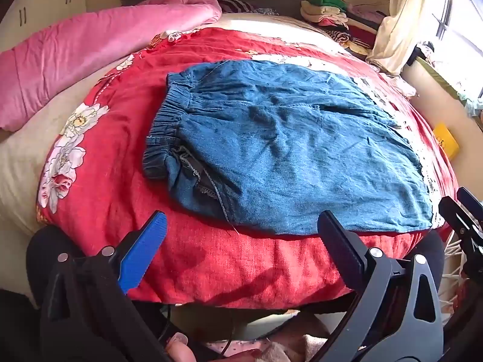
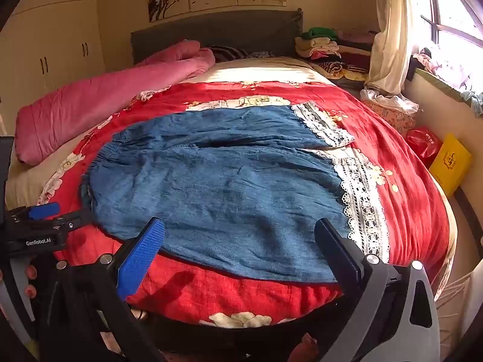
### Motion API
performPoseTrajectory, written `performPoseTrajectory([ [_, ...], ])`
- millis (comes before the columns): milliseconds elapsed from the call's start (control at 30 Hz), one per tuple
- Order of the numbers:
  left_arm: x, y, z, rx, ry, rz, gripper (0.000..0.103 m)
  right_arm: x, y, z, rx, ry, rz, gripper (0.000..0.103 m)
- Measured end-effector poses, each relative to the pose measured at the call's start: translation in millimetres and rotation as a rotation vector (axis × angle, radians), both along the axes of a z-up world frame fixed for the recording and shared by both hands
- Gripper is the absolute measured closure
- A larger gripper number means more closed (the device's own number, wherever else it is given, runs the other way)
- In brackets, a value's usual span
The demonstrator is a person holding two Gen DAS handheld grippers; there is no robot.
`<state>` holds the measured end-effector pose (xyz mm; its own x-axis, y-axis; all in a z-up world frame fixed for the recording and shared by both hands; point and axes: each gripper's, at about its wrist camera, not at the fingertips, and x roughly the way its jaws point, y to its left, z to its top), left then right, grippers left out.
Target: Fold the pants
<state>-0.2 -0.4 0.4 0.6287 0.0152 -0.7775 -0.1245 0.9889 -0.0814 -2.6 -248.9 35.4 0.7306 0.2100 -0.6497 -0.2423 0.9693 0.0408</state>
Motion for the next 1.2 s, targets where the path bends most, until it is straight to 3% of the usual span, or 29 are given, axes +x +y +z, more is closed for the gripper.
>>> performPoseTrajectory([
  [1200, 0.7, -6.8, 4.3, 0.0, -0.019, -0.037, 0.009, 0.6, -0.3, 3.1, 0.02, -0.001, 0.004, 0.004],
])
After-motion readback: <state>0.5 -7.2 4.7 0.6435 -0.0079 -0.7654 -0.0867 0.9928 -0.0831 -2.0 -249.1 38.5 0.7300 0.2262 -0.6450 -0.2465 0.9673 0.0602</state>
